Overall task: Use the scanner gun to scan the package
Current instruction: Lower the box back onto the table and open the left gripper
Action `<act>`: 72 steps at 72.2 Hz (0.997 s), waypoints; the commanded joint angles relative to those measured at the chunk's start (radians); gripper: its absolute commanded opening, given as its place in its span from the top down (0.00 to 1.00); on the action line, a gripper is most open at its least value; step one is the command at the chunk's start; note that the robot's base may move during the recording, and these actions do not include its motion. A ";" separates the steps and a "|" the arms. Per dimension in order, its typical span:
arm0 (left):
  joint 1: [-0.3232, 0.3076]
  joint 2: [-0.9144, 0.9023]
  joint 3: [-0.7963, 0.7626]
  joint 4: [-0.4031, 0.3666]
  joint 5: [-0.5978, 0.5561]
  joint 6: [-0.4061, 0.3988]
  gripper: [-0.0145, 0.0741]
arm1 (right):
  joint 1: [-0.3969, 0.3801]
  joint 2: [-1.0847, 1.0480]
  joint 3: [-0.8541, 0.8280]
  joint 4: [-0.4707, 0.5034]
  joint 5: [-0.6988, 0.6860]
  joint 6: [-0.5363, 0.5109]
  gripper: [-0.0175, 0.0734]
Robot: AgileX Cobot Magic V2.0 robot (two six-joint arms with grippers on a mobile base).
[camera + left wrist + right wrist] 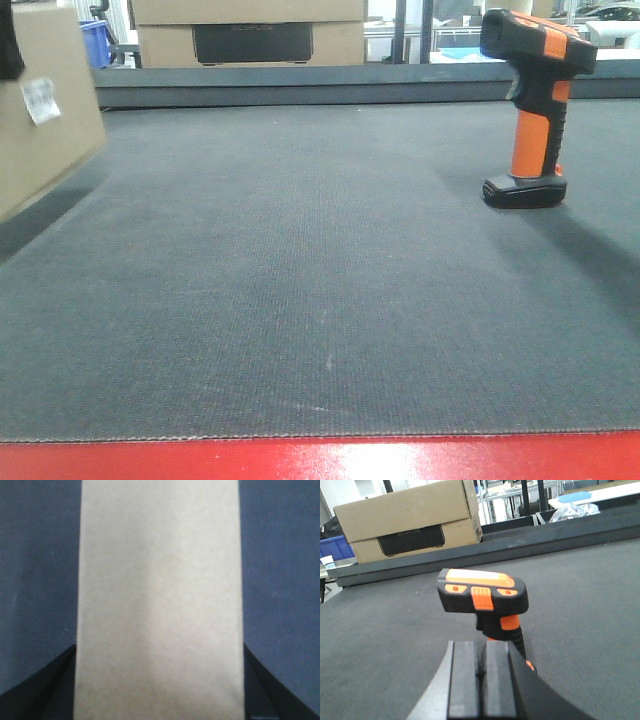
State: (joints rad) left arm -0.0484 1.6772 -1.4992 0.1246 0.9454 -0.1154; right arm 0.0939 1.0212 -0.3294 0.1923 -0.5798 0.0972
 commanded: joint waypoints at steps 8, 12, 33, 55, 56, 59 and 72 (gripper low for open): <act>0.003 0.033 -0.001 -0.002 -0.021 0.010 0.96 | -0.002 -0.024 0.004 -0.007 0.029 -0.001 0.99; 0.003 0.038 -0.001 -0.002 -0.021 0.010 0.96 | -0.002 -0.024 0.004 -0.007 0.031 -0.001 0.99; 0.003 0.037 0.001 -0.006 -0.036 0.010 0.86 | -0.002 -0.024 0.004 -0.007 0.033 -0.001 0.99; 0.003 0.037 0.001 -0.010 -0.024 0.005 0.29 | -0.002 -0.024 0.004 -0.007 0.033 -0.001 0.99; 0.003 0.037 0.001 -0.010 -0.020 0.005 0.27 | -0.002 -0.024 0.004 -0.007 0.033 -0.001 0.99; 0.003 0.037 0.001 -0.010 -0.017 0.005 0.23 | -0.002 -0.024 0.004 -0.007 0.033 -0.001 0.99; 0.003 0.021 -0.001 -0.008 -0.001 -0.024 0.18 | -0.002 -0.024 0.004 -0.007 0.033 -0.001 0.99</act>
State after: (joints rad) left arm -0.0484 1.7232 -1.4951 0.1225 0.9391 -0.1120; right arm 0.0939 1.0017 -0.3294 0.1923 -0.5376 0.0972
